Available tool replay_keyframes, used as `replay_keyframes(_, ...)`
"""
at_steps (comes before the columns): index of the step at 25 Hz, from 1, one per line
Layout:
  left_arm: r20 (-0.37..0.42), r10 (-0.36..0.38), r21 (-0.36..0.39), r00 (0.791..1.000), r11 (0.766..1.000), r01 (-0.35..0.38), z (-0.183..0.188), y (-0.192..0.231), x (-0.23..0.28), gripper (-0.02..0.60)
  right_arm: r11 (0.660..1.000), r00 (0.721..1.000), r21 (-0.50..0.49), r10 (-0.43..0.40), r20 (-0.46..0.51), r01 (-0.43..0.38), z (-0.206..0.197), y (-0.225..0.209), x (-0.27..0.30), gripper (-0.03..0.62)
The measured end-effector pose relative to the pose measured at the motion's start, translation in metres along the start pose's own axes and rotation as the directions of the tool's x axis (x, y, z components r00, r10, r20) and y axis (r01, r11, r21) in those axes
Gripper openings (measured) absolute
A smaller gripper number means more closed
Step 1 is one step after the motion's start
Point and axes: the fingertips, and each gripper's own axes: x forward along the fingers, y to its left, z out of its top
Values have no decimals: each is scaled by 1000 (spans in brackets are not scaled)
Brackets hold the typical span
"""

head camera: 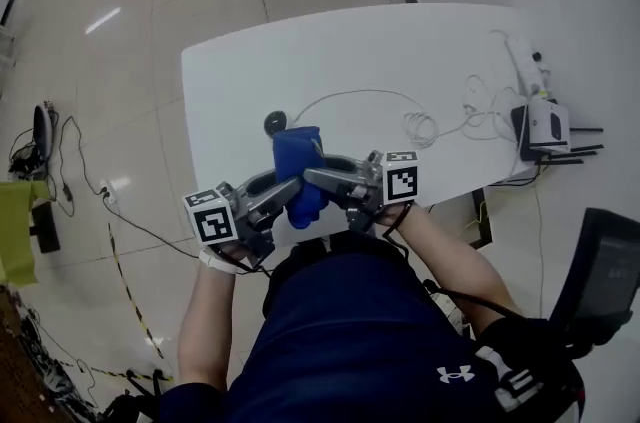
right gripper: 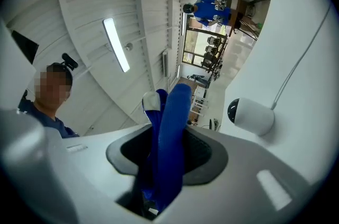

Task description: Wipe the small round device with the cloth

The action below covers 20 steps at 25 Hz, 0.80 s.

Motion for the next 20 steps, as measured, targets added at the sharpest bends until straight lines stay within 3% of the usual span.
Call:
replay_keyframes(7, 114, 69, -43, 991, 997, -65, 7, 16, 4, 172, 997, 997, -2, -73, 21, 73, 10, -11, -4, 129)
replay_keyframes(9, 183, 115, -42, 976, 993, -109, 19, 23, -4, 199, 995, 993, 11, -97, 68, 97, 21, -19, -4, 127)
replay_keyframes(14, 313, 250, -41, 916, 967, -250, 37, 44, -32, 204, 979, 965, 87, -198, 173, 186, 50, -60, -11, 127)
replay_keyframes(17, 331, 286, -58, 899, 957, -283, 36, 57, -30, 204, 963, 944, 172, -244, 222, 209, 66, -82, -18, 129)
replay_keyframes(20, 353, 281, -78, 893, 959, -271, 33, 67, -27, 204, 947, 922, 228, -283, 264, 226, 77, -101, -25, 129)
